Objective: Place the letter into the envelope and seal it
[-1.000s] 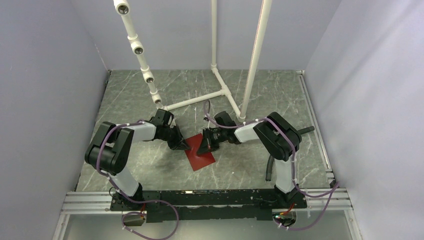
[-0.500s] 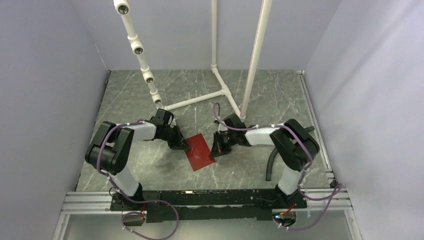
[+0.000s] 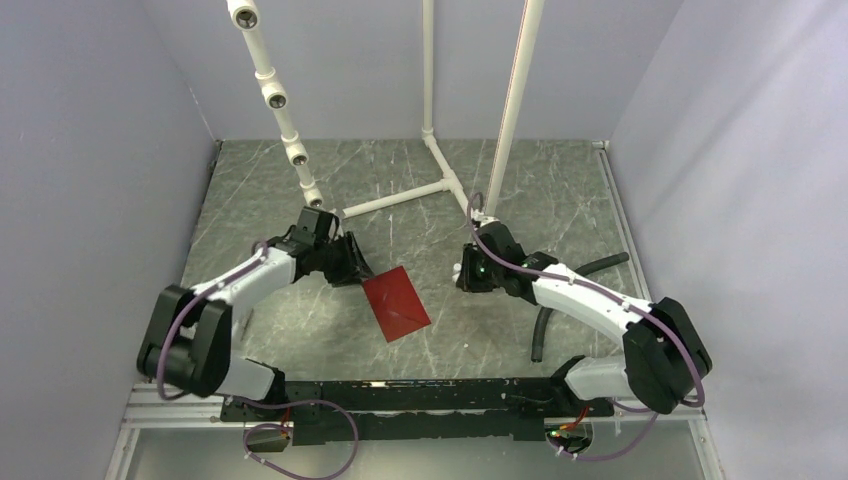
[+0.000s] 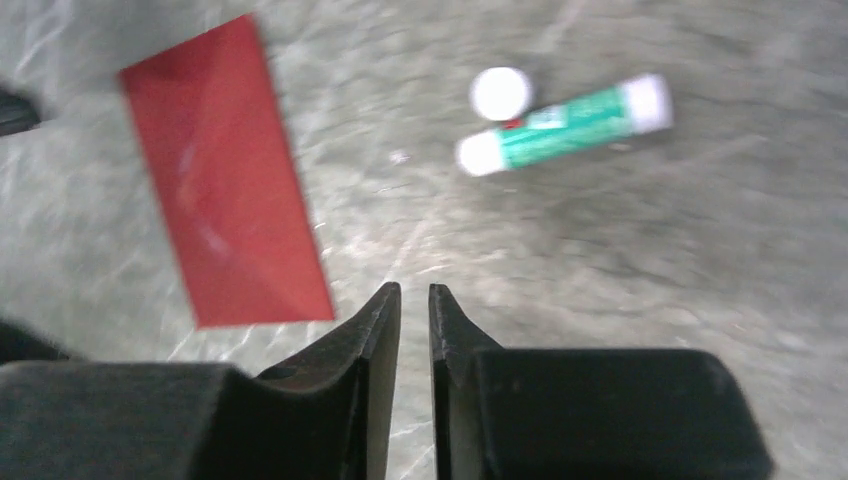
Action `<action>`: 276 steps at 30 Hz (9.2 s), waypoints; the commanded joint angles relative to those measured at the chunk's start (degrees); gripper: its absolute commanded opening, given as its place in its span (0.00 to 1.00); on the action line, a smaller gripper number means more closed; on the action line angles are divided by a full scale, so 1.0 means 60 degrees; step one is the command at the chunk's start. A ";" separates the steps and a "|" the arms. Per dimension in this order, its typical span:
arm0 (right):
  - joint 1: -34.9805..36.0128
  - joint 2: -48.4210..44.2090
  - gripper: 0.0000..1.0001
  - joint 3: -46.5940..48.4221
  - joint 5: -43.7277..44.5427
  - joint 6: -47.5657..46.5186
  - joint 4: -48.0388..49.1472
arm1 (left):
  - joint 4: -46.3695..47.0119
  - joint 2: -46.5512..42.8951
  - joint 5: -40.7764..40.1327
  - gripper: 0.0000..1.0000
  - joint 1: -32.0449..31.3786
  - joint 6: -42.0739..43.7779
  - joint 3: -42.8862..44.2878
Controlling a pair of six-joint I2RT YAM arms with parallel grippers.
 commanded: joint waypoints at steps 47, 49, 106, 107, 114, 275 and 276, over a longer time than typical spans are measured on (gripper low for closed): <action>-0.0474 0.3642 0.31 0.2272 0.5003 0.3985 -0.1990 | -0.0620 -0.3950 -0.2631 0.93 0.0006 -0.0874 -0.0171; -0.0478 0.3595 0.34 0.2165 0.4875 0.3937 -0.1911 | -0.0521 -0.3902 -0.2461 0.93 0.0006 -0.0783 -0.0159; -0.0160 -0.1380 0.13 -0.0250 -0.0101 0.4124 0.3824 | 0.7413 0.1213 0.4584 0.49 -0.2417 -0.2586 0.0819; -0.0160 -0.1361 0.13 -0.0240 -0.0105 0.4164 0.3859 | 0.7381 0.1186 0.4579 0.46 -0.2436 -0.2546 0.0800; -0.0161 -0.1244 0.15 -0.0157 -0.0388 0.4016 0.3972 | 0.7751 0.1040 0.4501 0.03 -0.2456 -0.2509 0.0706; -0.0556 -0.2231 0.00 0.3458 -0.5916 0.1061 0.4011 | 0.4050 -0.1624 0.8188 0.02 -0.2147 0.0945 0.4025; -0.0561 -0.2361 0.00 0.3110 -0.6829 0.0959 0.4834 | 0.4294 -0.1591 0.8820 0.03 -0.2160 0.0737 0.4019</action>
